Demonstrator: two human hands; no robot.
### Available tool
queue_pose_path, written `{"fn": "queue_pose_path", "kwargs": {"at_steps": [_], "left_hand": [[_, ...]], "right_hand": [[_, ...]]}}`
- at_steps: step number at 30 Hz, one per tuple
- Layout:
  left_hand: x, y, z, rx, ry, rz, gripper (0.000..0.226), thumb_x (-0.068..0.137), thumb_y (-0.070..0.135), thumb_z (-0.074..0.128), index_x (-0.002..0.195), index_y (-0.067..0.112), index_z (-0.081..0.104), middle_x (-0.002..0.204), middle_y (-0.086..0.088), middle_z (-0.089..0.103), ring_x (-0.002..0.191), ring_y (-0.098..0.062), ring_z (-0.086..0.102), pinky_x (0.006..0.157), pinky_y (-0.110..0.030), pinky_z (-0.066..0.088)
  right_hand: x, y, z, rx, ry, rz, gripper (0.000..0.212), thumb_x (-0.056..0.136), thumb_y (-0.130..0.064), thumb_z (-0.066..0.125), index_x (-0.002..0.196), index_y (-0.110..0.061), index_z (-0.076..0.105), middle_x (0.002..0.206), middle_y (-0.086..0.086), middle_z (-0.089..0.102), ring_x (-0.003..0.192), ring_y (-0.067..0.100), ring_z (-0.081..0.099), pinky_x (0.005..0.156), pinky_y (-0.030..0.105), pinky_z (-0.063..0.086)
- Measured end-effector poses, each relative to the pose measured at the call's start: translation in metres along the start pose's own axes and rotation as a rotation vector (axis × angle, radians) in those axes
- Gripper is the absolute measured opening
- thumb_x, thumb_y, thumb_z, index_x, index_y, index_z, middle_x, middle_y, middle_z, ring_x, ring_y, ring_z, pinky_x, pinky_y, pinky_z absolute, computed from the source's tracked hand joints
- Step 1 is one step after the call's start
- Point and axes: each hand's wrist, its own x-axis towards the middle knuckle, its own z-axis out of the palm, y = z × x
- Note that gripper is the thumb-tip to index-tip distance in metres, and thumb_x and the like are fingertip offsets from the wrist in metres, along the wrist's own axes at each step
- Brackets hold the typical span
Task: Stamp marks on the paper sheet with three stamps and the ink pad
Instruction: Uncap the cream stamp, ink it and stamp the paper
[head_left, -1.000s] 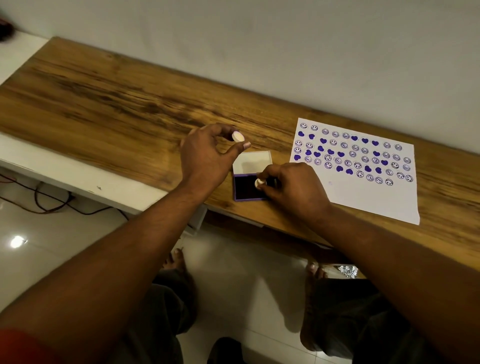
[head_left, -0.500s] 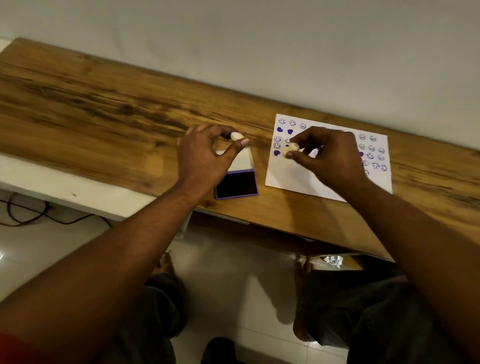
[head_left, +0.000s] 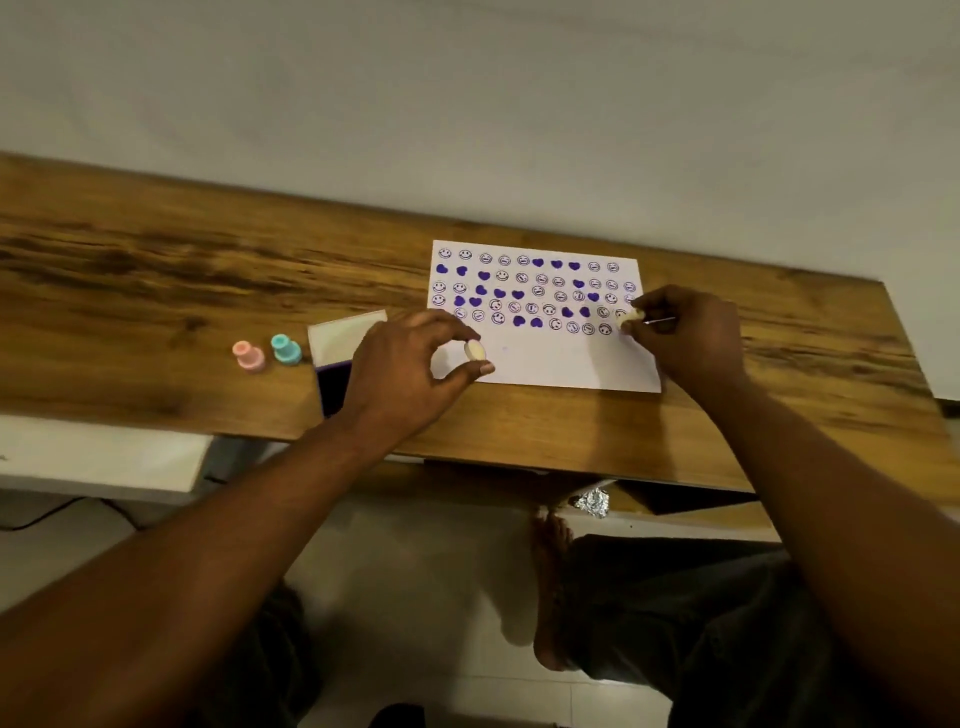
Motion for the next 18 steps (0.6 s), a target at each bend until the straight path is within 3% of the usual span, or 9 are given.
{"fn": "queue_pose_path", "kwargs": {"at_steps": [3,6,10,13,18], "left_hand": [[-0.002,0.004,0.011,0.042,-0.081,0.010,0.048,0.087,0.065,0.070,0.121,0.032,0.075,0.128,0.008,0.073,0.115,-0.016,0.066,0.089,-0.034,0.052],[-0.002,0.003,0.018,0.079,-0.128,0.016,0.052,0.086,0.069,0.065,0.122,0.033,0.074,0.126,0.008,0.074,0.113,-0.016,0.067,0.086,-0.036,0.057],[0.001,-0.002,0.023,0.130,-0.128,-0.007,0.049,0.087,0.067,0.071,0.122,0.033,0.074,0.118,0.009,0.076,0.108,-0.015,0.069,0.080,-0.033,0.055],[0.003,-0.001,0.026,0.158,-0.101,0.015,0.048,0.087,0.066,0.071,0.121,0.033,0.075,0.110,0.011,0.078,0.101,-0.015,0.070,0.074,-0.027,0.047],[0.003,0.000,0.026,0.206,-0.100,0.038,0.046,0.088,0.065,0.071,0.121,0.032,0.074,0.107,0.010,0.078,0.098,-0.017,0.071,0.072,-0.028,0.045]], "right_hand": [[0.001,0.003,0.002,-0.019,-0.012,-0.029,0.028,0.081,-0.022,0.089,0.107,-0.024,0.078,0.090,-0.010,0.075,0.077,0.005,0.074,0.075,0.026,0.058],[0.003,0.006,0.004,-0.033,-0.014,-0.027,0.028,0.083,-0.021,0.087,0.108,-0.023,0.077,0.094,-0.007,0.076,0.076,0.008,0.075,0.075,0.029,0.059],[0.006,0.013,0.003,-0.045,-0.007,-0.021,0.025,0.083,-0.023,0.086,0.107,-0.024,0.077,0.094,-0.008,0.076,0.075,0.009,0.075,0.065,0.014,0.048],[0.005,0.015,0.002,-0.061,-0.006,-0.014,0.026,0.083,-0.027,0.087,0.106,-0.025,0.076,0.093,-0.009,0.076,0.074,0.005,0.074,0.064,0.013,0.045],[0.003,0.013,0.003,-0.085,-0.005,-0.031,0.027,0.083,-0.029,0.087,0.108,-0.024,0.077,0.097,-0.007,0.078,0.076,0.010,0.076,0.075,0.031,0.058]]}}
